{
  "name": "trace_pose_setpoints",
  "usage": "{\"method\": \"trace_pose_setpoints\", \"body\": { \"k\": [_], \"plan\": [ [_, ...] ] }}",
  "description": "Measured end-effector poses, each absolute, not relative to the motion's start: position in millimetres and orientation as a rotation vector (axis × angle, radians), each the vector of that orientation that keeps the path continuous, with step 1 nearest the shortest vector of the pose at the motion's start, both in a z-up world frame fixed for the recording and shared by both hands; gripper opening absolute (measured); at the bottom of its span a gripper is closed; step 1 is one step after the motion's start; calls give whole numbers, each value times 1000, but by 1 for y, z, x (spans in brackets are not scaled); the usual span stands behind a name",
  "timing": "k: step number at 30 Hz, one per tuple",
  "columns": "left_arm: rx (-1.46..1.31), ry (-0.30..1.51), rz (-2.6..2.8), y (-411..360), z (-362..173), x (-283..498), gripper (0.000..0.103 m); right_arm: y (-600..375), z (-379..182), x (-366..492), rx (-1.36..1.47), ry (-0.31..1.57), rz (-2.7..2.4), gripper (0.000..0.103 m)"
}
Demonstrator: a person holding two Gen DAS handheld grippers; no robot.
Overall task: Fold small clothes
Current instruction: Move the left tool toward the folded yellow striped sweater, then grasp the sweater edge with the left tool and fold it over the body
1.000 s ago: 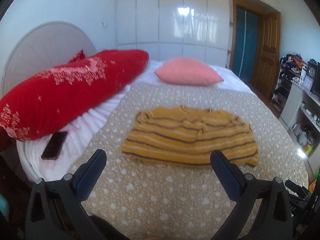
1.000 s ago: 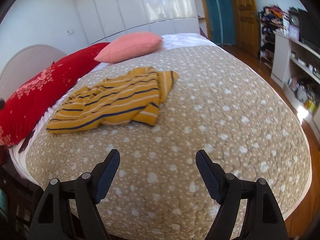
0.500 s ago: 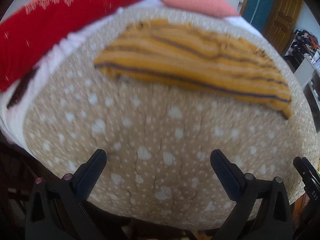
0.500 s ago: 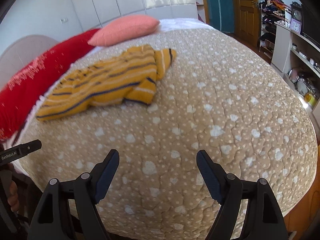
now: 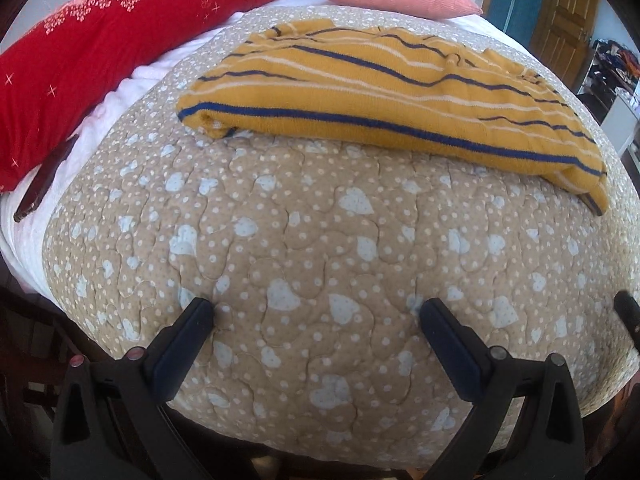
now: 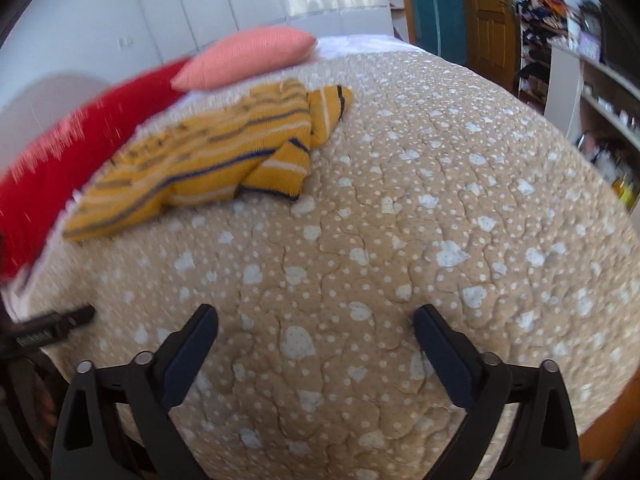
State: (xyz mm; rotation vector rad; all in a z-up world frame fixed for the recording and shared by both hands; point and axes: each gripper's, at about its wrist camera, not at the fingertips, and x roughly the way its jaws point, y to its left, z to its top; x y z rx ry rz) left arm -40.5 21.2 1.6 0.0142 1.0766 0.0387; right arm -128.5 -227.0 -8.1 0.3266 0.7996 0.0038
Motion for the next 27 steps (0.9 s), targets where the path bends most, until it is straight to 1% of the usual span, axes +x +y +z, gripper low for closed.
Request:
{"method": "trace_pose_setpoints", "body": {
  "k": [3,4,5,7,9,10,15,18,21,24,27],
  "plan": [
    [2,1098,-10,20,11,-40,103,-227,-7,-125,328,814,11,103],
    [-41,1080,-47,26,19,-41,97,-226,-7,-123,316,828,11,103],
    [-98,1048,-94,35,32,-42,93,-223,-5,-121,299,848,13,103],
    [-168,991,-117,56,55,-40,93,-220,0,-118,271,877,23,102],
    [-211,944,-79,83,71,-27,93,-212,11,-111,255,870,85,95],
    [-234,938,-66,97,76,-16,94,-204,17,-104,223,866,117,95],
    [-390,1027,-126,160,55,77,95,-110,47,-68,-101,784,249,95],
    [-410,1081,-155,170,35,121,95,-43,51,-47,-219,725,349,93],
    [-425,1138,-258,169,19,163,94,23,40,-18,-324,710,424,89],
    [-360,1166,-347,157,17,190,95,71,22,7,-393,736,499,83],
    [-290,1202,-421,144,16,207,95,110,5,25,-478,747,518,83]
  ]
}}
